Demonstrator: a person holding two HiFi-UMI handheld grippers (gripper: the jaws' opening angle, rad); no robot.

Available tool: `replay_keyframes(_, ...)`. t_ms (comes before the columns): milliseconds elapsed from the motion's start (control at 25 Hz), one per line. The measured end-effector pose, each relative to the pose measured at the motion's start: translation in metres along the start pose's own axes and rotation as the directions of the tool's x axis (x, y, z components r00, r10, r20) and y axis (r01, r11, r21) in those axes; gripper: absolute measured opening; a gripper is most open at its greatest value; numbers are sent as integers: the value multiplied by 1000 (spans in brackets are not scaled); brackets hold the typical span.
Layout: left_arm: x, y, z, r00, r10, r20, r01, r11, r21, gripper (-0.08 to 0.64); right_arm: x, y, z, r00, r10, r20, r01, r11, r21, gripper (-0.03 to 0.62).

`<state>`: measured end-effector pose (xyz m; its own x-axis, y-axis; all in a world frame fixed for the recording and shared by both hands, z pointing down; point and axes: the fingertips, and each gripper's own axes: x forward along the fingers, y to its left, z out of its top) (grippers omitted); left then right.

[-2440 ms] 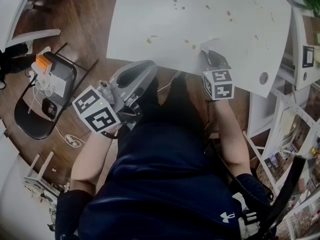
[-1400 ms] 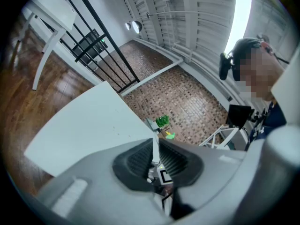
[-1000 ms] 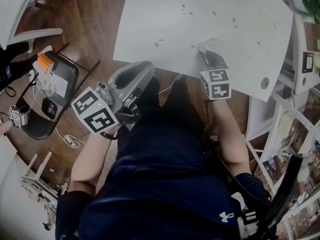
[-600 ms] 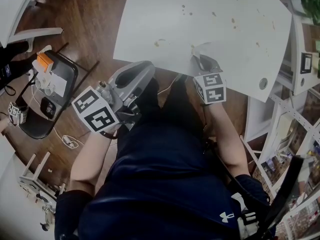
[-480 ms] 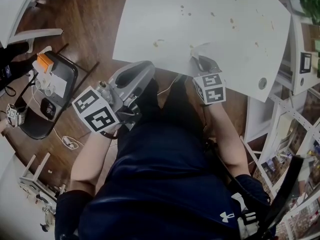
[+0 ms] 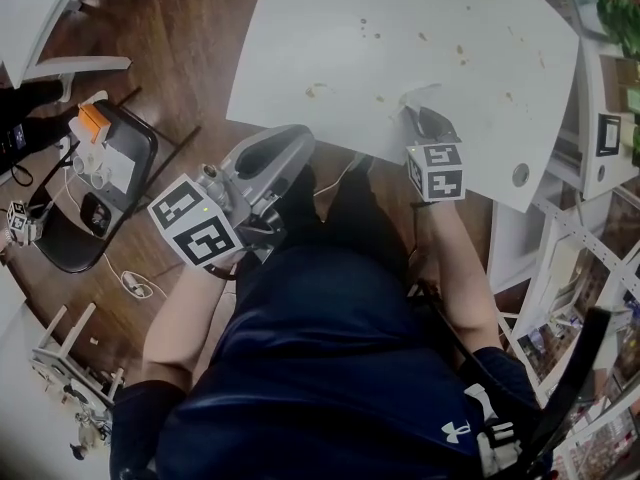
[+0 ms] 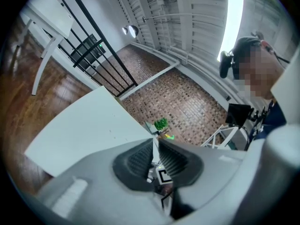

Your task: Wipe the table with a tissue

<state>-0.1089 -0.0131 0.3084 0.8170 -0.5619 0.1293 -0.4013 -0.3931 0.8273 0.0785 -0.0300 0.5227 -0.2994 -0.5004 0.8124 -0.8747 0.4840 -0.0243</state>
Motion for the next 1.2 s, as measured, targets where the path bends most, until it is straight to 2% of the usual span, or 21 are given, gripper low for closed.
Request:
replay_keyframes(440, -18, 14, 7, 999, 44, 31, -44, 999, -13, 35, 20, -2, 7, 997, -74, 7, 75, 995, -65, 21)
replay_keyframes(1200, -38, 25, 13, 996, 62, 61, -60, 998, -34, 34, 31, 30, 32, 999, -30, 15, 32, 993, -112, 21)
